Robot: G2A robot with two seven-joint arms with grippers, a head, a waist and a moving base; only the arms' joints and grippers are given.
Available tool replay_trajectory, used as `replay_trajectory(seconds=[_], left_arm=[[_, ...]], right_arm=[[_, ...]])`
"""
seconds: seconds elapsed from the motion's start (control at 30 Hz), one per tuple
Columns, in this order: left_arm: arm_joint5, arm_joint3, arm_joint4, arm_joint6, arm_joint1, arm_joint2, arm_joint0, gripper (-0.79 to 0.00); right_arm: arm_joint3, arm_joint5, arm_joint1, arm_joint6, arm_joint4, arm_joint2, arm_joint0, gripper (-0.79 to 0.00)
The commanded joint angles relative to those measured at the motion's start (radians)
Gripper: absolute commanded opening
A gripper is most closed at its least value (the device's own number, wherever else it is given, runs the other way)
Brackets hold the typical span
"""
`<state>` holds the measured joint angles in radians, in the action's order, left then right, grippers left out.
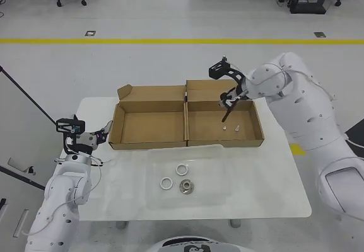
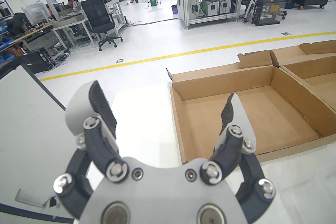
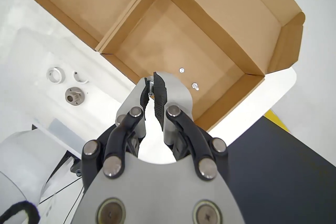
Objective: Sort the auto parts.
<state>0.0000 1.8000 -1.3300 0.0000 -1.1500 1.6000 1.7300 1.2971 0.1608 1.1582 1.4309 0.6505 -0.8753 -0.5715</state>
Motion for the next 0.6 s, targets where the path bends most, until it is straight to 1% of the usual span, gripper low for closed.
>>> replay_trajectory(seconds=[0.0,0.47,0.53,0.57], left_arm=[[0.000,0.000,0.000,0.000,0.000,0.000,0.000,0.000],[0.000,0.000,0.000,0.000,0.000,0.000,0.000,0.000],[0.000,0.000,0.000,0.000,0.000,0.000,0.000,0.000],[0.000,0.000,0.000,0.000,0.000,0.000,0.000,0.000]], right_arm=[[-0.020,0.004,0.007,-0.010,-0.001,0.022,0.009,-0.785],[-0.020,0.004,0.007,-0.010,-0.001,0.022,0.009,-0.785],[-0.014,-0.015,0.008,-0.038,0.026,0.035,-0.008,-0.785],[-0.019,-0.039,0.010,-0.034,0.074,0.055,-0.007,-0.785]])
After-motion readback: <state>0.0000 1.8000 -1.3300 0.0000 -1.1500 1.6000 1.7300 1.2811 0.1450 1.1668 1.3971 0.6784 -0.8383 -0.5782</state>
